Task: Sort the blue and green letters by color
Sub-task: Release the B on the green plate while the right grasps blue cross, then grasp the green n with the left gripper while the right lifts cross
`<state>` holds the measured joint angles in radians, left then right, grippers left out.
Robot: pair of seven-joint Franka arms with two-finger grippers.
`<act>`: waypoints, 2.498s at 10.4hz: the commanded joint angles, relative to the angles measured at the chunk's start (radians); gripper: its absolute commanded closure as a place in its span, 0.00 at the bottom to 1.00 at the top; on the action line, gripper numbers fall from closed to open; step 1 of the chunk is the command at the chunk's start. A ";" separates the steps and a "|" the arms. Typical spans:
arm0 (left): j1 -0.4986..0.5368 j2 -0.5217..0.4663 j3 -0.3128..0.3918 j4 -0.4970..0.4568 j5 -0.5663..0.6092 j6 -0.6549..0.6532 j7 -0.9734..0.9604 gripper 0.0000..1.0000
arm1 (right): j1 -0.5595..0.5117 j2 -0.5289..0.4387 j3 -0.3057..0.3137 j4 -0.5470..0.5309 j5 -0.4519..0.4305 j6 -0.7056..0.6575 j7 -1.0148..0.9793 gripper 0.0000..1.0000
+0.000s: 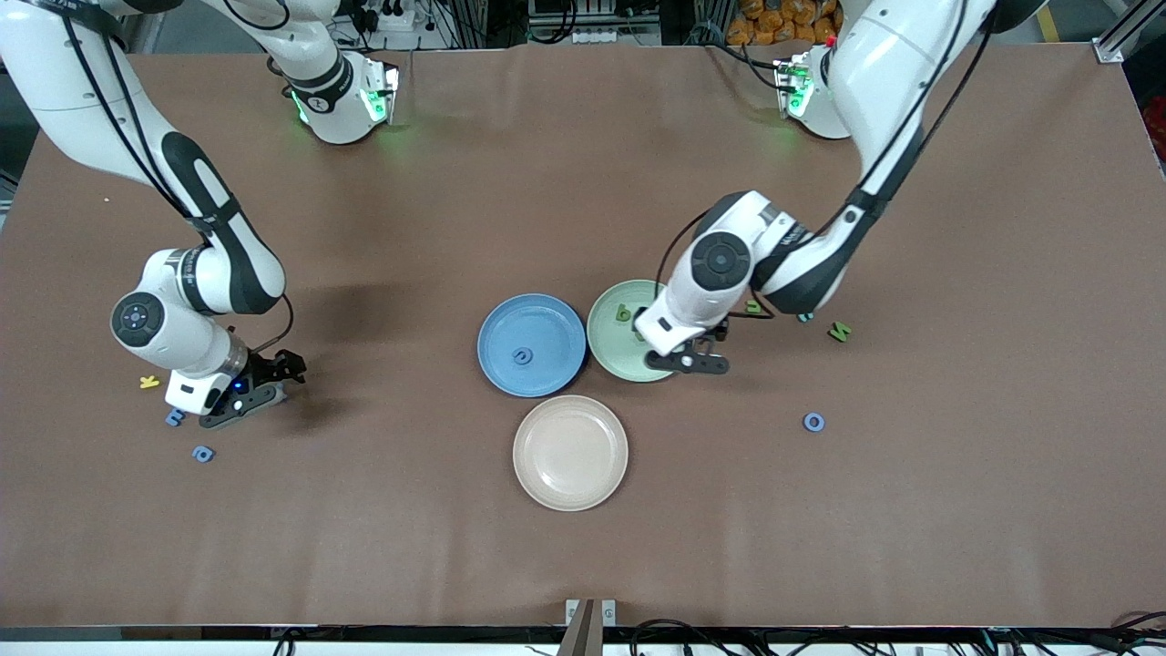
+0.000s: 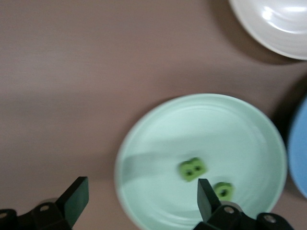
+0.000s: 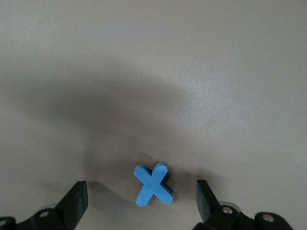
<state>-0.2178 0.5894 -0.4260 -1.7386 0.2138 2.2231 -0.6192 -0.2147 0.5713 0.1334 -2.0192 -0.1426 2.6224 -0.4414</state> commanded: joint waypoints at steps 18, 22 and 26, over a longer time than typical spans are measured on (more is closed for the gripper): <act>0.311 -0.145 -0.109 -0.505 0.055 0.248 0.078 0.28 | -0.026 0.038 -0.014 -0.052 -0.084 0.168 0.007 0.87; 0.319 -0.145 -0.109 -0.510 0.079 0.250 0.078 0.28 | -0.029 0.038 -0.014 -0.049 -0.084 0.168 0.007 0.88; 0.322 -0.145 -0.106 -0.516 0.087 0.250 0.085 0.28 | -0.032 0.000 -0.012 -0.036 -0.083 0.130 0.026 0.95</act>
<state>0.0939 0.4532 -0.5288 -2.2377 0.2679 2.4540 -0.5139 -0.2351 0.5898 0.1077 -2.0633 -0.2235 2.7775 -0.4410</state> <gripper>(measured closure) 0.282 0.899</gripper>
